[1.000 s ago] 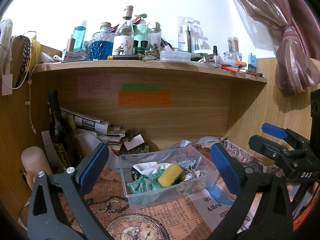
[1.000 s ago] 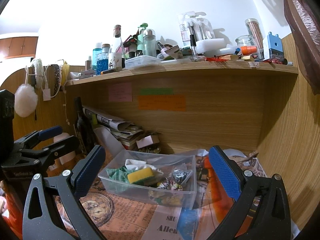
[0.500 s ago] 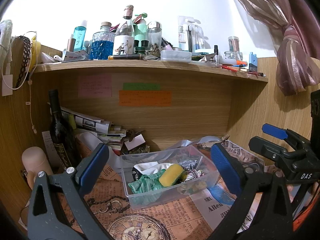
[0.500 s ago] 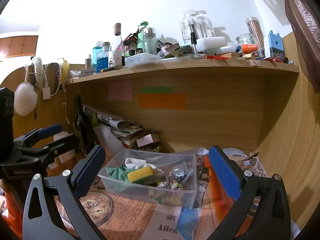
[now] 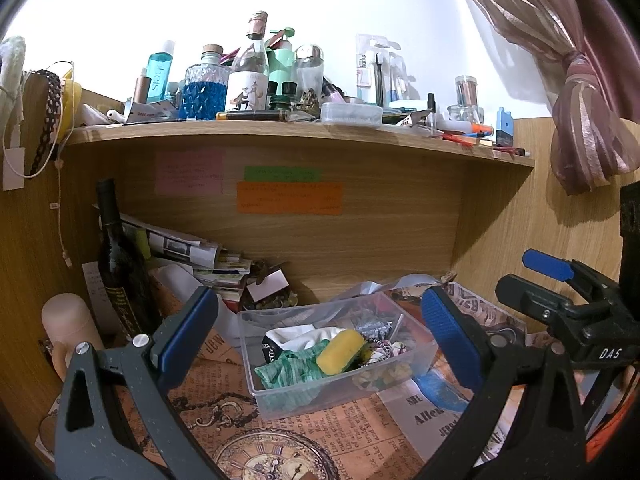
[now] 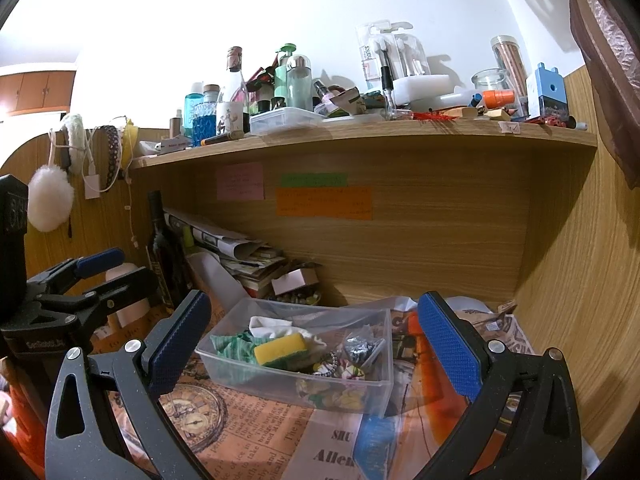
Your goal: Organize soft objects
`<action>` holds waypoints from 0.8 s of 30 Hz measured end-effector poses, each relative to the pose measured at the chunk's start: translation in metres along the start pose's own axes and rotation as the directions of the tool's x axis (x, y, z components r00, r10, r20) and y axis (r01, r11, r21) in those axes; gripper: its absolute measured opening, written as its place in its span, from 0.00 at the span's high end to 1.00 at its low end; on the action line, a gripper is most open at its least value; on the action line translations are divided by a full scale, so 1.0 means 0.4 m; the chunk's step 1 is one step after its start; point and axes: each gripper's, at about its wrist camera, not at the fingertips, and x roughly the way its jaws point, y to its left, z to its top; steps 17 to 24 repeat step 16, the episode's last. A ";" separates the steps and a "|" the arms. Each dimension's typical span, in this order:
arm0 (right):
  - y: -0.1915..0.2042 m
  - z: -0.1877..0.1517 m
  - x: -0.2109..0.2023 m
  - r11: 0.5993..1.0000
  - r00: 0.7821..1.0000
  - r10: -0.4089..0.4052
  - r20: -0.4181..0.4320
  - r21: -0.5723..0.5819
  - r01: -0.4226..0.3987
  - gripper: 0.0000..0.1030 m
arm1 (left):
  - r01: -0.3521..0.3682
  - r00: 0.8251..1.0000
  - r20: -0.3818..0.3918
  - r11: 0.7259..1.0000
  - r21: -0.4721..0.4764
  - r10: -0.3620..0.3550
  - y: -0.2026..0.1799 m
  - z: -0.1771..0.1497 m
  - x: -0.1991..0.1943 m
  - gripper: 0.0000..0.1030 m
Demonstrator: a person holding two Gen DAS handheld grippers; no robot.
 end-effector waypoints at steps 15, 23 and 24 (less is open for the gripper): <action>-0.001 -0.008 0.015 1.000 1.000 0.004 -0.016 0.003 -0.004 0.00 | 0.010 1.000 -0.020 1.000 -0.018 -0.010 0.001 -0.007 0.008 0.00; 0.000 -0.009 0.016 1.000 1.000 0.005 -0.018 0.003 -0.005 0.00 | 0.010 1.000 -0.021 1.000 -0.019 -0.010 0.001 -0.008 0.009 0.00; 0.000 -0.009 0.016 1.000 1.000 0.005 -0.018 0.003 -0.005 0.00 | 0.010 1.000 -0.021 1.000 -0.019 -0.010 0.001 -0.008 0.009 0.00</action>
